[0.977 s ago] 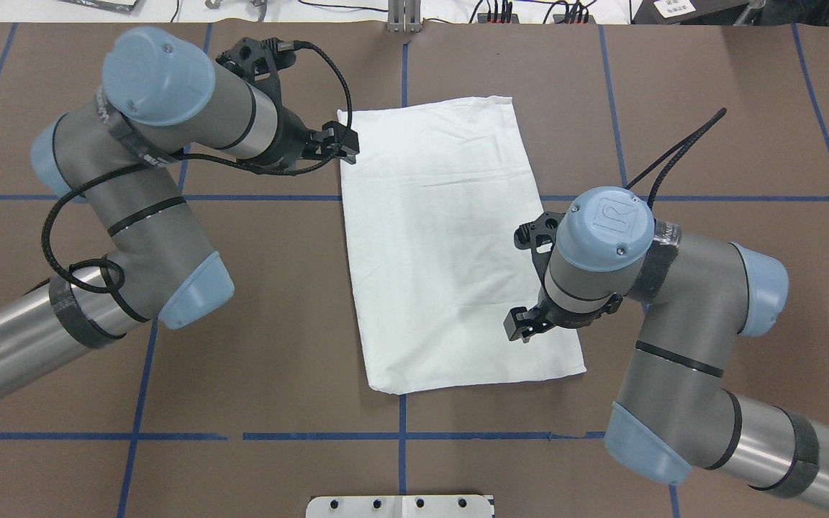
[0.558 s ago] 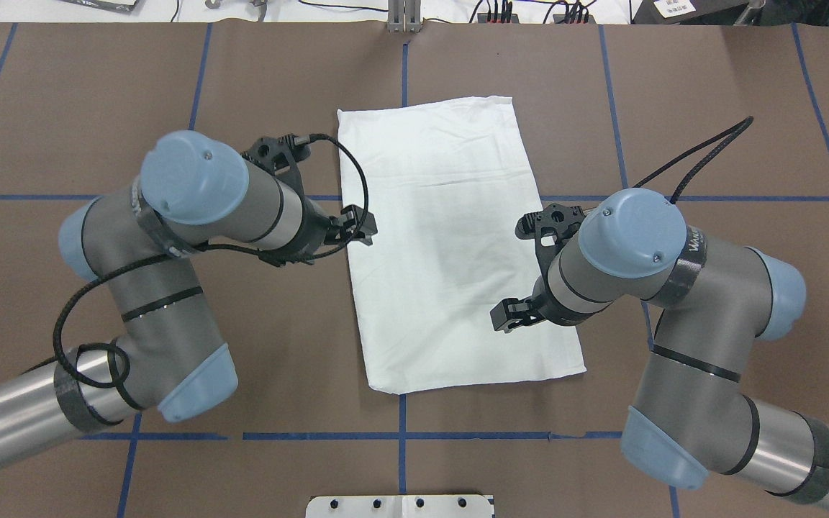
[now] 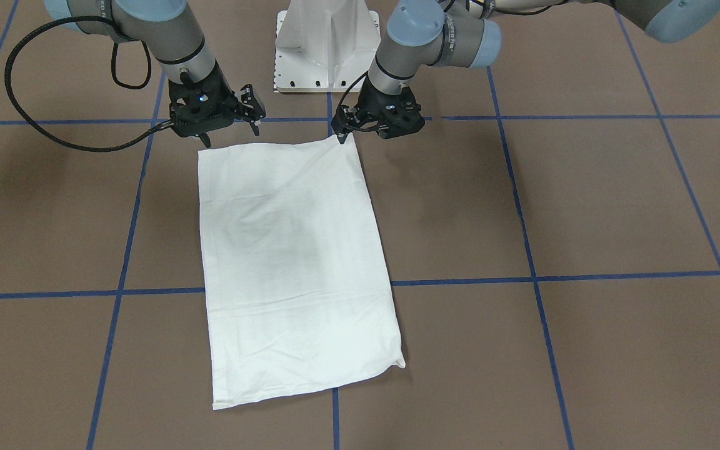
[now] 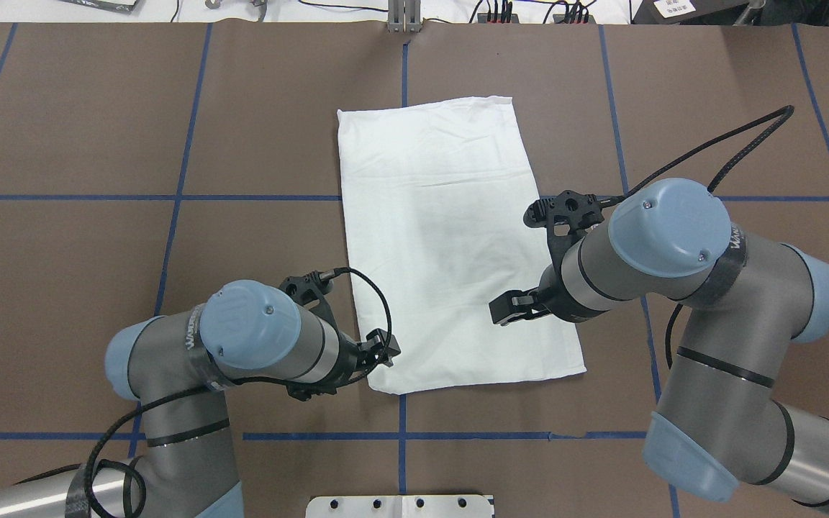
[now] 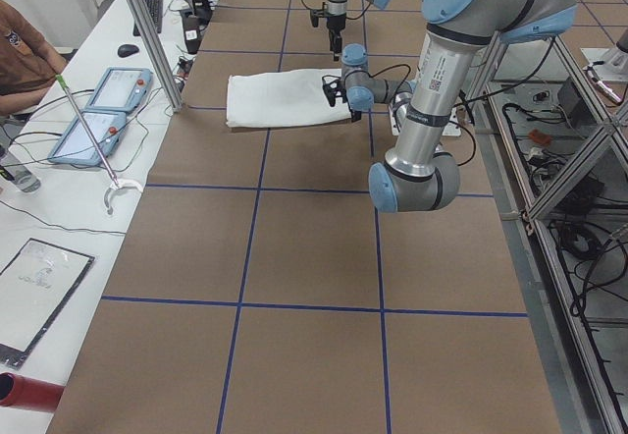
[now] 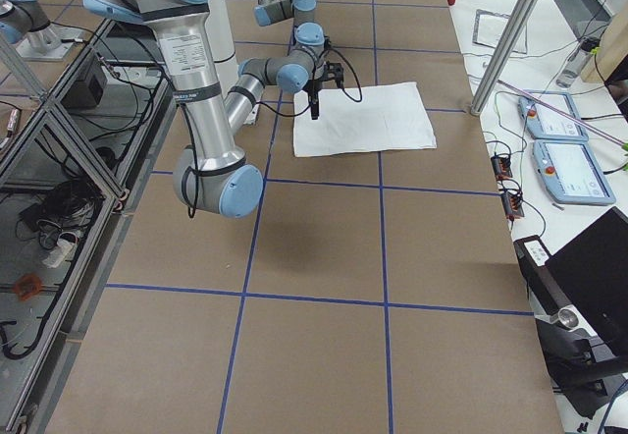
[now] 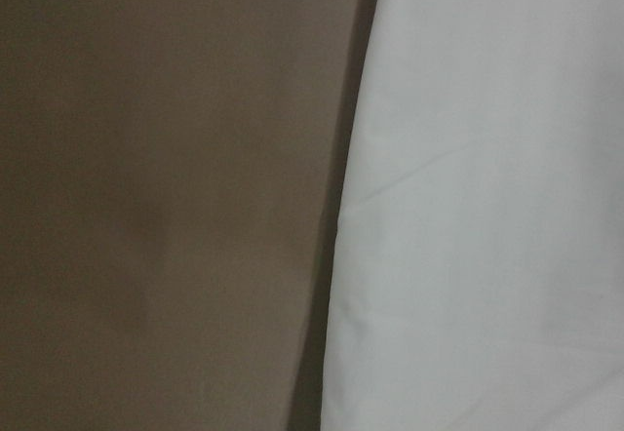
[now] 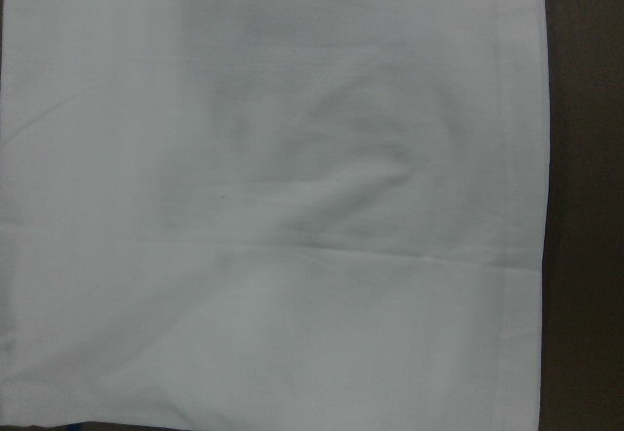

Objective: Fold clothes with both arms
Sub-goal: 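Position both grippers at the shirt corners nearest the robot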

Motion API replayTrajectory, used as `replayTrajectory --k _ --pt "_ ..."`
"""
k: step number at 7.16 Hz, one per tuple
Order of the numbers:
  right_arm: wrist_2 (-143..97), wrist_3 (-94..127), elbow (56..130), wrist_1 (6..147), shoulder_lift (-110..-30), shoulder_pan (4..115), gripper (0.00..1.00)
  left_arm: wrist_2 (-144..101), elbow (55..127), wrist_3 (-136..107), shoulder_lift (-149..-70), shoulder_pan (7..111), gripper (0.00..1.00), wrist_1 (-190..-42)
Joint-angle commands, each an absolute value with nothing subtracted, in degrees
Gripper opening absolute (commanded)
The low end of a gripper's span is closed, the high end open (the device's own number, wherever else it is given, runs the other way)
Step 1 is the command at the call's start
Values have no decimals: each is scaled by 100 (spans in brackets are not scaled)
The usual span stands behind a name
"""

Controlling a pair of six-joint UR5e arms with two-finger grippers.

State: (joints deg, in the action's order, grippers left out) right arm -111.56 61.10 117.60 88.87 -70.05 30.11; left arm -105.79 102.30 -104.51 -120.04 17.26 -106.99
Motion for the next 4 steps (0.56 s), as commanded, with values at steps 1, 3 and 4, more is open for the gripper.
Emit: replayTrajectory --k 1,3,4 --pt "-11206 6117 11795 8886 -7014 3120 100 -10503 10135 -10697 -12067 1415 86 -10714" --pt "-11197 6117 11830 8886 -7022 3129 100 -10311 10125 -10618 -12076 1502 81 -10740" --pt "-11206 6117 11830 8886 -7022 3155 100 -10257 10125 -10608 -12094 1616 81 -10749"
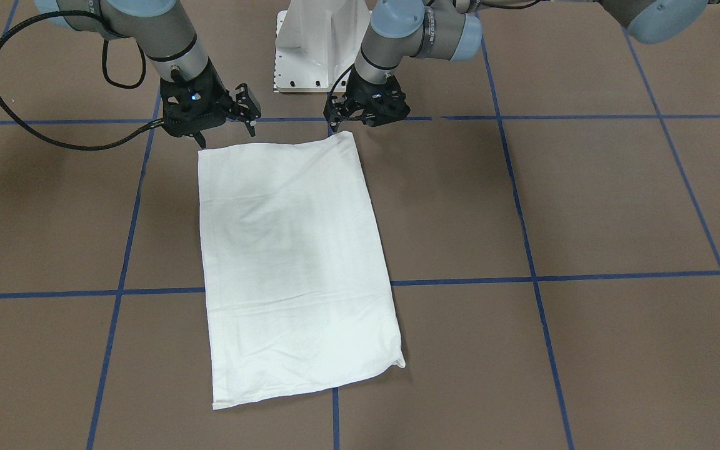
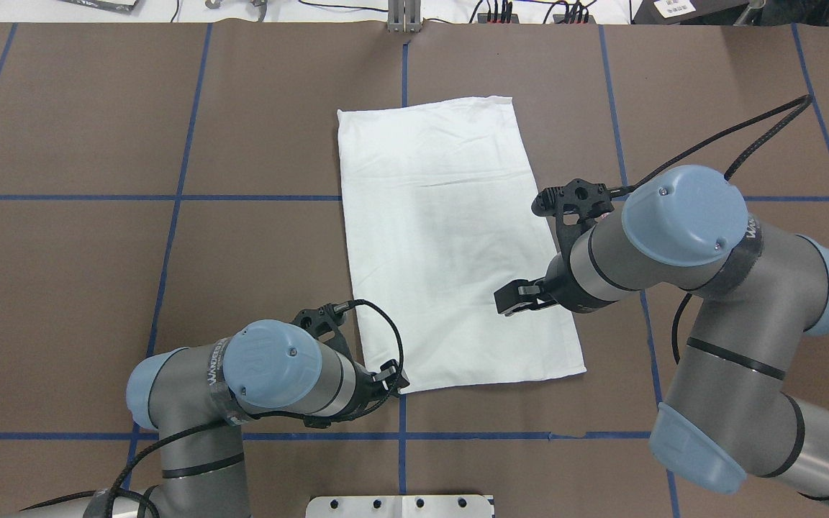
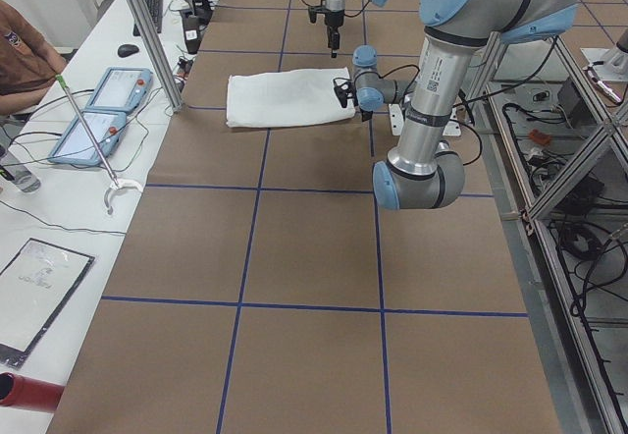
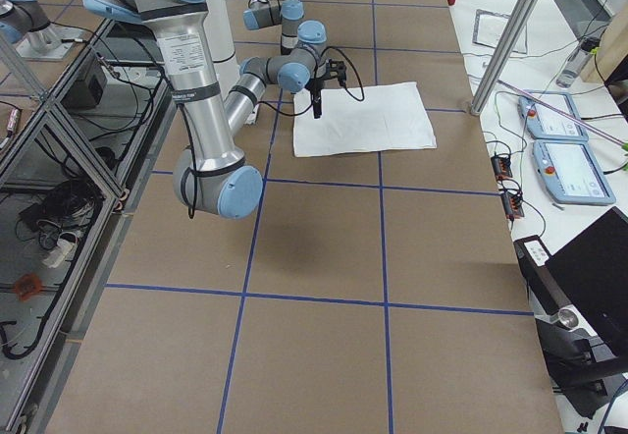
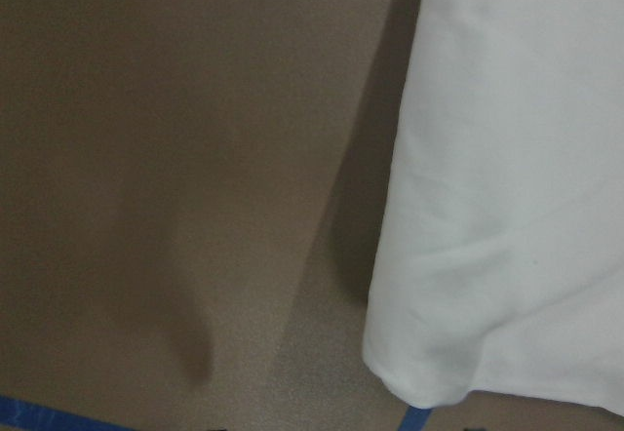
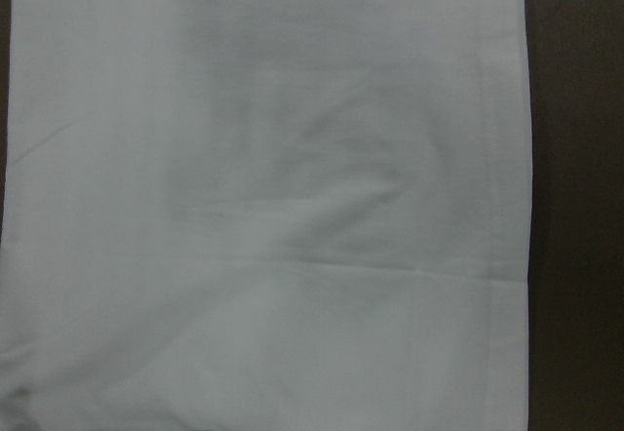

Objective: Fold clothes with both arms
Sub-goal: 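Position both grippers at the shirt corners nearest the robot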

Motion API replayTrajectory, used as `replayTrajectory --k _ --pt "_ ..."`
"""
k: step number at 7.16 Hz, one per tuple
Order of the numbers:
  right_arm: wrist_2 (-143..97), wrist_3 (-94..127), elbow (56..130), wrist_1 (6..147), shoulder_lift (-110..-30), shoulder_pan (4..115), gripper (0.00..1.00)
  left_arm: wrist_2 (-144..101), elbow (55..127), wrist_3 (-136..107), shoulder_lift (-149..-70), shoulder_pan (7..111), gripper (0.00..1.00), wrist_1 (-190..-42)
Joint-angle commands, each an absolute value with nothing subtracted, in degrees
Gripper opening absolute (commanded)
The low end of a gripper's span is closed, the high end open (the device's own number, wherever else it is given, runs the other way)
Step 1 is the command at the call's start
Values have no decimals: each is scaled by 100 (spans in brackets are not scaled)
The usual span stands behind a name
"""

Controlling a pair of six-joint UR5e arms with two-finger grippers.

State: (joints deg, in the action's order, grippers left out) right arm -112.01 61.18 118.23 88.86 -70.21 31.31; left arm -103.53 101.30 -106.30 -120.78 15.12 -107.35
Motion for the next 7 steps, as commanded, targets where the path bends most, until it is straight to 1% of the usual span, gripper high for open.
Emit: replayTrajectory --k 1,4,5,6,7 --pt "-11206 6117 11821 8886 -7040 3164 100 -10248 10064 -10521 -12120 1652 81 -10766" --pt "-11224 6117 11830 8886 -7101 3252 100 -10116 9599 -10494 -12382 1652 81 -11099" --pt "-11224 6117 11830 8886 -7110 3269 100 -10116 9441 -10494 -12479 1652 74 -11109" --pt "-11232 6108 11830 8886 -7119 3296 100 -10116 9439 -10494 -12489 1652 60 -11109" --pt "-11259 6108 11830 8886 -7119 3322 100 -10116 9439 -10485 -12481 1652 58 -11092"
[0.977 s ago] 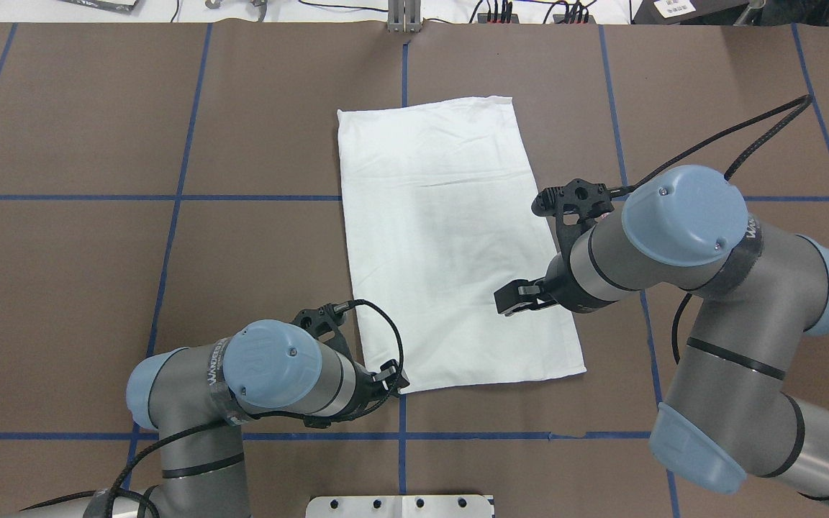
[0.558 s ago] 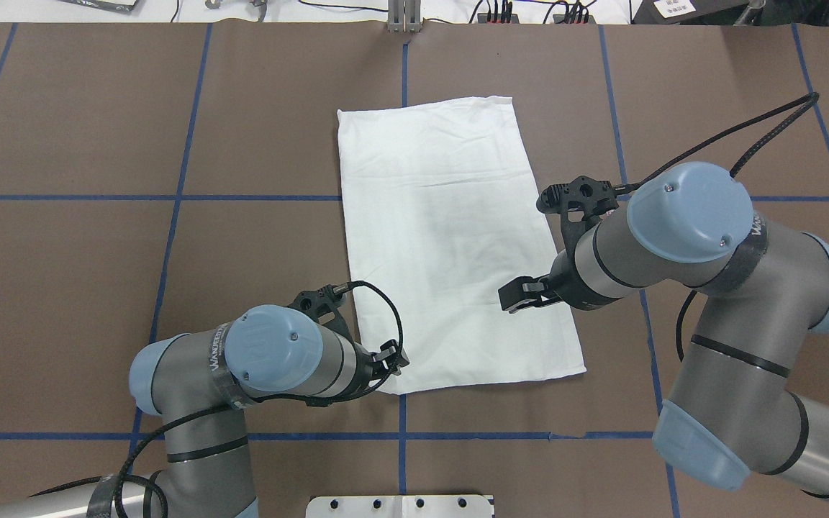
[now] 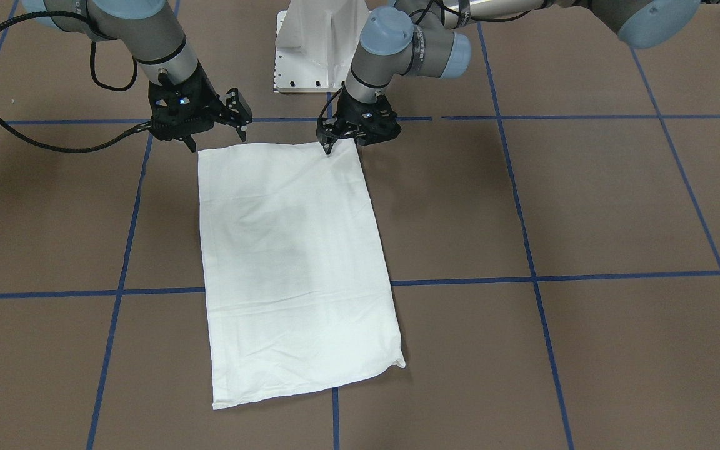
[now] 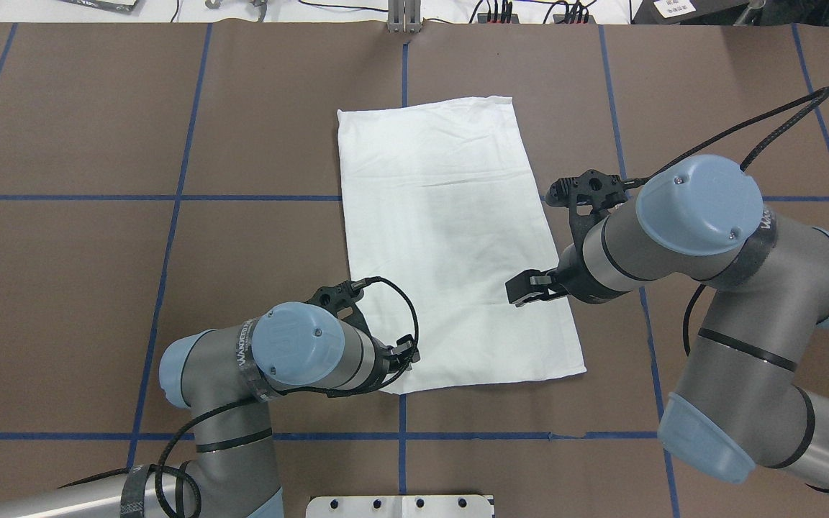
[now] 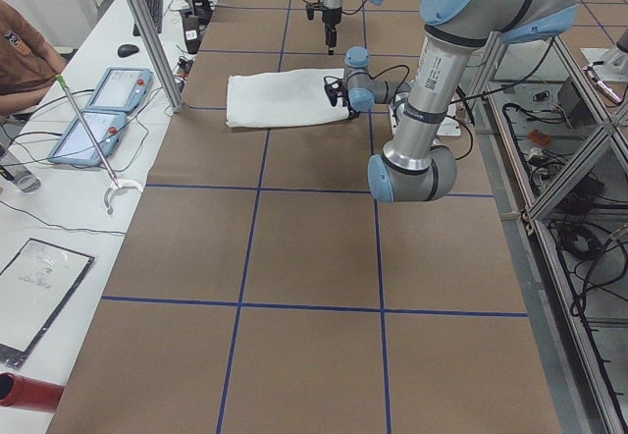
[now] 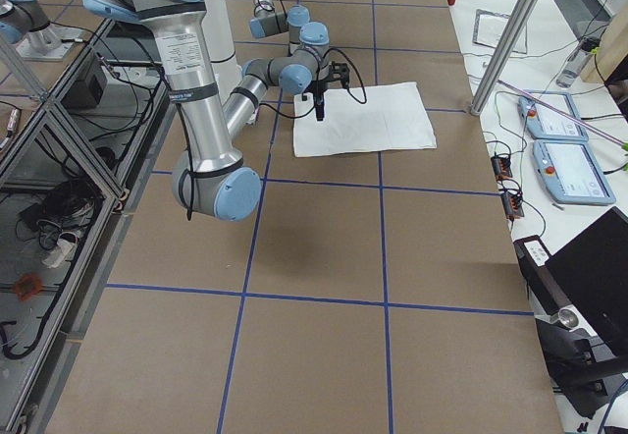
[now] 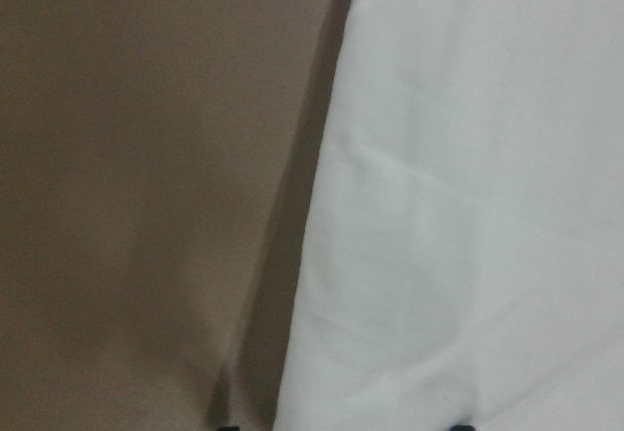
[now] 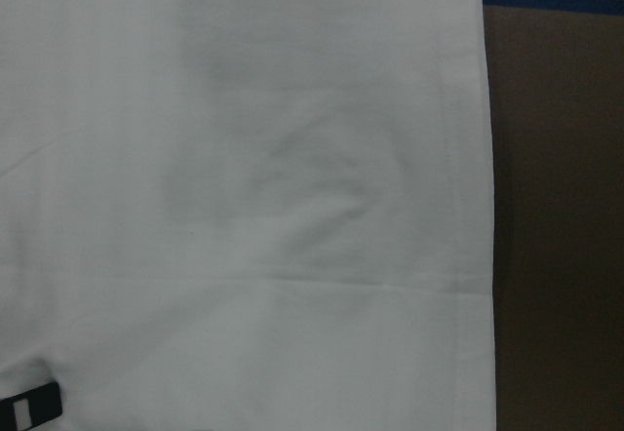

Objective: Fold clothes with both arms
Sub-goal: 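Position both grippers at the shirt corners nearest the robot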

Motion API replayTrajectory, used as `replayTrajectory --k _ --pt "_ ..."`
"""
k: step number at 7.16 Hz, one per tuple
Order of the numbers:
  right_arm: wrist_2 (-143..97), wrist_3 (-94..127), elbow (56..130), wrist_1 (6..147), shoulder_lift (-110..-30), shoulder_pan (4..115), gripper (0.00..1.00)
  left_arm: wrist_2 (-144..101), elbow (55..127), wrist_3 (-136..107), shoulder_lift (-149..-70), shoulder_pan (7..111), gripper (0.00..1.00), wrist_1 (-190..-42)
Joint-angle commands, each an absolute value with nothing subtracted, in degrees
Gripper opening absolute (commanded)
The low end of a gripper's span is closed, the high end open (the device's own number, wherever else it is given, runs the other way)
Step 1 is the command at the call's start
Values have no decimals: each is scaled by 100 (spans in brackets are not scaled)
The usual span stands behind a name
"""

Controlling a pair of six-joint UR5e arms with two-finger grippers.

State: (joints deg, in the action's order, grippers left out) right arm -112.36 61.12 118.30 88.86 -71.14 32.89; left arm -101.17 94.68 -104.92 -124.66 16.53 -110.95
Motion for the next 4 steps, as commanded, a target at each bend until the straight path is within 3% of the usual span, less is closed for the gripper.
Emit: replayTrajectory --k 1,4 --pt "-11320 6108 11830 8886 -7119 3383 100 -10125 9474 -10477 -12480 1661 58 -11083" --pt "-11320 6108 11830 8886 -7119 3401 100 -10142 9562 -10468 -12446 1661 58 -11022"
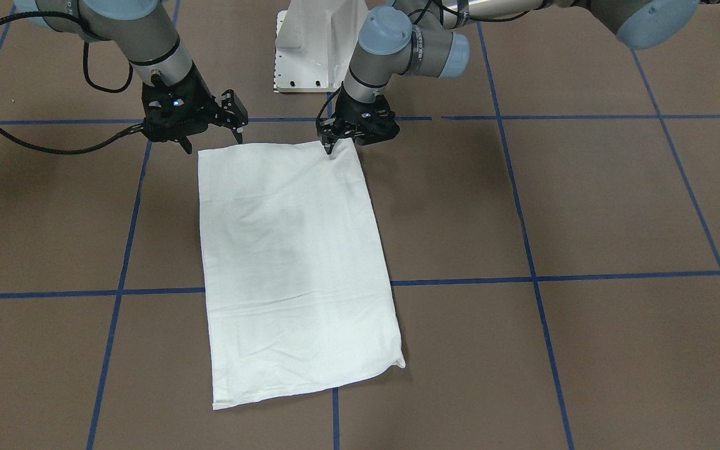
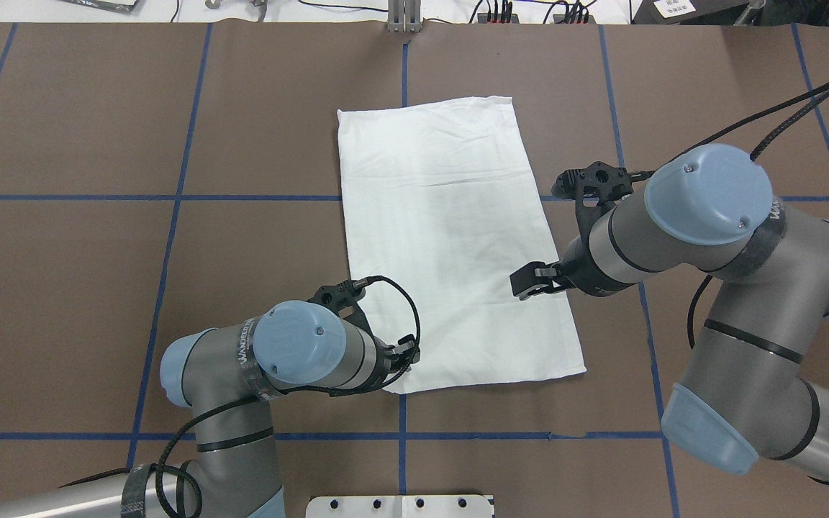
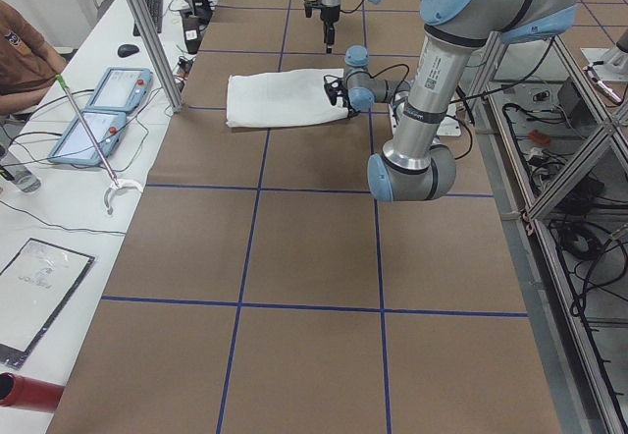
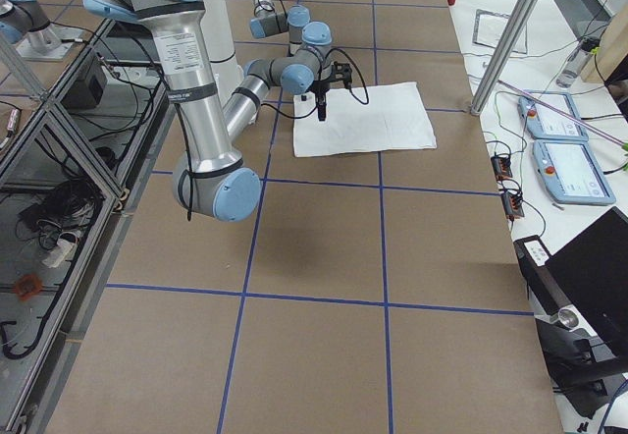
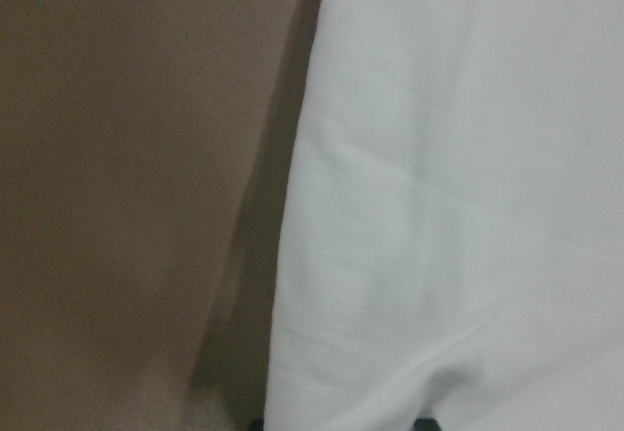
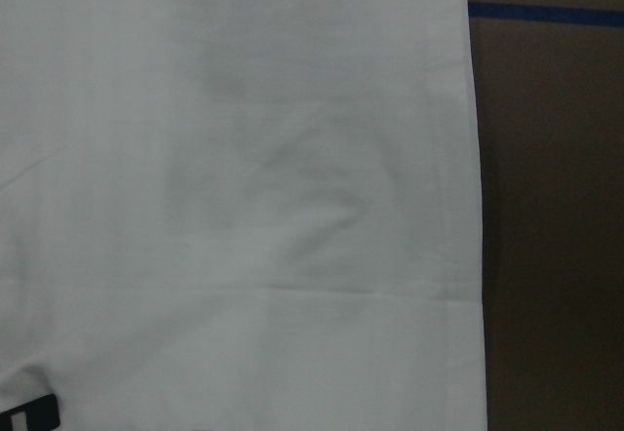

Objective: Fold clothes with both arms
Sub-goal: 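Position both grippers at the shirt corners nearest the robot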

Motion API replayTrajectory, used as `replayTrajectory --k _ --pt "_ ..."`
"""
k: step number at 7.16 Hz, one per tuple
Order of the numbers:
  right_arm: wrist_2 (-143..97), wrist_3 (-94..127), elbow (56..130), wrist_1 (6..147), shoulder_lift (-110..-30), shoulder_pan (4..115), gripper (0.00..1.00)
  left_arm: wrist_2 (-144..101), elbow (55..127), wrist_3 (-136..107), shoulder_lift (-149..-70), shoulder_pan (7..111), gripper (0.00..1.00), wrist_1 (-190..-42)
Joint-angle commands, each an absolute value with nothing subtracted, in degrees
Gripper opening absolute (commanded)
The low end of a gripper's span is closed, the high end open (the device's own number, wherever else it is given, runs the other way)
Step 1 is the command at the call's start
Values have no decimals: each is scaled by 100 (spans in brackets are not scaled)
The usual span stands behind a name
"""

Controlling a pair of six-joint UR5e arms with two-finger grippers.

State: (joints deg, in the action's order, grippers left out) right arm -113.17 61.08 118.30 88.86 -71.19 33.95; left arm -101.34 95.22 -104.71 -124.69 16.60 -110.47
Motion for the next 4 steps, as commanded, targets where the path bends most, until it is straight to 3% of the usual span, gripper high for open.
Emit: replayTrajectory --k 1,4 --pt "-11320 6108 11830 8886 -7119 3401 100 -10151 9562 -10468 -12437 1661 58 -11021" --pt "-11329 6108 11839 8886 -7181 3401 100 -10151 9606 -10468 -12428 1670 52 -10995"
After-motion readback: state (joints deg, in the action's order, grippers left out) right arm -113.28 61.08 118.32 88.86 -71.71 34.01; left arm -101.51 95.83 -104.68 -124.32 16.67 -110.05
